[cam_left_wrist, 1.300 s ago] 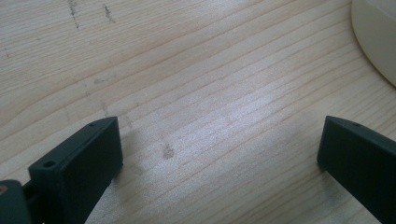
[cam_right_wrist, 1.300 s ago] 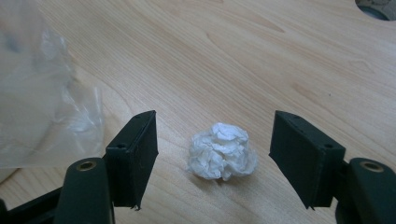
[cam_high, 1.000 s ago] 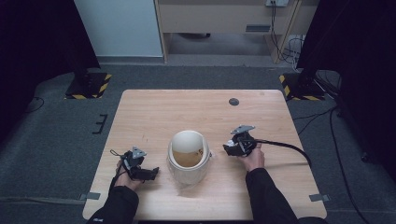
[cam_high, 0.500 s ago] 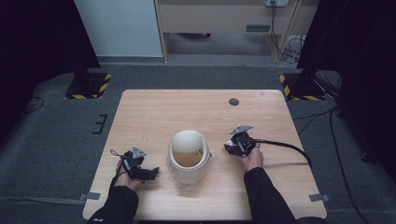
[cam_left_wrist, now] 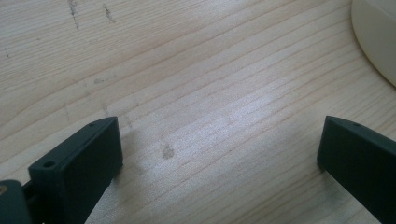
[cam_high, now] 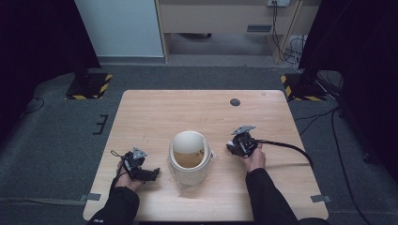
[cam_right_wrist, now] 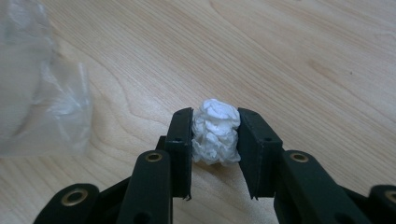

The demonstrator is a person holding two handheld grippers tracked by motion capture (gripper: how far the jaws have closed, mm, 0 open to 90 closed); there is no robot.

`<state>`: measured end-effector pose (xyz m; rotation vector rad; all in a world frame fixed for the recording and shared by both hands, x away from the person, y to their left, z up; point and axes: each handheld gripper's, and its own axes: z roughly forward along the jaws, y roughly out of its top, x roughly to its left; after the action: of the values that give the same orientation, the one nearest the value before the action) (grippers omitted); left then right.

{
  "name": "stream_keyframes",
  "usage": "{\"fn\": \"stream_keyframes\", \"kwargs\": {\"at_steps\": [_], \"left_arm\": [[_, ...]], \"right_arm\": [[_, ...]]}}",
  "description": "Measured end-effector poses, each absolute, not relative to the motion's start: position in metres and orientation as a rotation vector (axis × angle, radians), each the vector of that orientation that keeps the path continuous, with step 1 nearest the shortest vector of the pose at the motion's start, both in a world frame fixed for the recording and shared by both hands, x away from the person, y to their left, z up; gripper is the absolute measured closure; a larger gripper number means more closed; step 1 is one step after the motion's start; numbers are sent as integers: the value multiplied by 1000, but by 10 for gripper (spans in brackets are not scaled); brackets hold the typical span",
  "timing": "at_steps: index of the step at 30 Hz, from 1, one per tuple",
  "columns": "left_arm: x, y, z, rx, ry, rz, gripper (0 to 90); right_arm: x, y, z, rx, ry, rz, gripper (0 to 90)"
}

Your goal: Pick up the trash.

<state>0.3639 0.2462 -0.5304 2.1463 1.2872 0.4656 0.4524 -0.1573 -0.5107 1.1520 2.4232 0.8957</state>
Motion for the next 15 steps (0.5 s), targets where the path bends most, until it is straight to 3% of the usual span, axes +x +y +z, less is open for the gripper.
{"fn": "stream_keyframes", "kwargs": {"at_steps": [15], "left_arm": [[364, 246, -530, 2146, 1288, 466, 0]], "right_arm": [[435, -181, -467, 1110, 2369, 1099, 674]]}}
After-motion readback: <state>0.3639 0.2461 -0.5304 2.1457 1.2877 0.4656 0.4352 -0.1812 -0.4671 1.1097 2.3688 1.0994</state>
